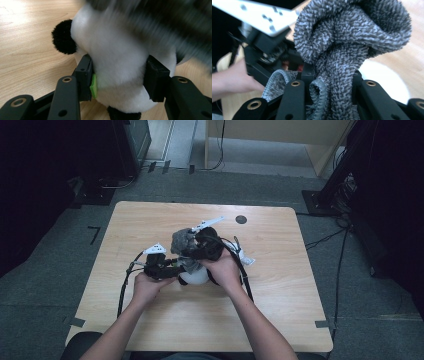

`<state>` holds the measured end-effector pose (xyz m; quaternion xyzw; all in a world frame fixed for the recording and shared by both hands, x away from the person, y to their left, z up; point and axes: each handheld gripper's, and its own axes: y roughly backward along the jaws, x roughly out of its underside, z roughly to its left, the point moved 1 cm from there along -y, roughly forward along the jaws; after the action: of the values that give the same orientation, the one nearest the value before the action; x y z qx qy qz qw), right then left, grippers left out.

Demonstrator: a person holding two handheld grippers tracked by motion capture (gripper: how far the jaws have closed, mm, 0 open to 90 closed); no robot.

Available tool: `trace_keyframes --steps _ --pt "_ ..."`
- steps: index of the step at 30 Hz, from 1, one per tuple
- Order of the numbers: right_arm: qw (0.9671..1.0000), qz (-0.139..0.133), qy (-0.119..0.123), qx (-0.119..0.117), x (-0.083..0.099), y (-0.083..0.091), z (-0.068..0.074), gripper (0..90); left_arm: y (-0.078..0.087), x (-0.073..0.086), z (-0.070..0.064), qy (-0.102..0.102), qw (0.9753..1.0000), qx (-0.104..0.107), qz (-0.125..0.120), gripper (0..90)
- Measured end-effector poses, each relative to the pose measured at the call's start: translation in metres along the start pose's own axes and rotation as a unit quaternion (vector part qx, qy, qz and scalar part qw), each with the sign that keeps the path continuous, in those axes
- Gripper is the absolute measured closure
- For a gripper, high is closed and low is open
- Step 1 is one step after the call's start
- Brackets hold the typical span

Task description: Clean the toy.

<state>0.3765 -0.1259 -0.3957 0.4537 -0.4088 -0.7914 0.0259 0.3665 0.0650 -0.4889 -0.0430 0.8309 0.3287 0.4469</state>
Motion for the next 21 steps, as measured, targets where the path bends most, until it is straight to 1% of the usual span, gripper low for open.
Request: trace_keyframes --steps 2,3,4,8,9,13,16,18,21 --pt "0.9996 0.020 0.005 0.018 0.005 -0.009 -0.001 69.2 0.000 0.000 0.001 0.005 1.0000 -0.001 0.003 49.1" --pt "0.9994 0.023 0.008 0.026 0.008 -0.011 -0.002 69.2 -0.001 0.001 0.001 0.009 1.0000 -0.001 0.003 49.0" --pt "0.9992 0.023 0.007 0.031 0.009 -0.011 -0.004 69.2 -0.001 0.001 0.002 0.010 0.9999 -0.002 0.002 49.0" --pt "0.9993 0.016 -0.004 0.032 0.016 -0.008 -0.011 69.1 -0.001 0.001 0.001 0.005 1.0000 -0.006 0.005 49.6" --pt "0.9993 0.014 -0.003 0.034 0.018 -0.007 -0.013 69.1 -0.001 0.001 0.001 0.005 0.9999 -0.007 0.008 49.8" --pt "0.9991 0.009 -0.011 0.040 0.023 0.001 -0.019 69.0 -0.001 0.000 0.001 0.006 0.9999 -0.007 0.011 50.1" --pt "0.9981 0.010 -0.005 0.060 0.025 0.009 -0.024 68.7 -0.001 0.000 0.002 0.006 0.9999 -0.005 0.011 50.2" --pt "0.9972 0.009 -0.006 0.074 0.028 0.016 -0.029 68.6 -0.001 0.000 0.002 0.006 0.9999 -0.003 0.011 50.3" --pt "0.9961 0.000 -0.023 0.085 0.034 0.030 -0.041 68.6 -0.001 0.000 0.002 0.003 0.9999 -0.003 0.013 50.4"
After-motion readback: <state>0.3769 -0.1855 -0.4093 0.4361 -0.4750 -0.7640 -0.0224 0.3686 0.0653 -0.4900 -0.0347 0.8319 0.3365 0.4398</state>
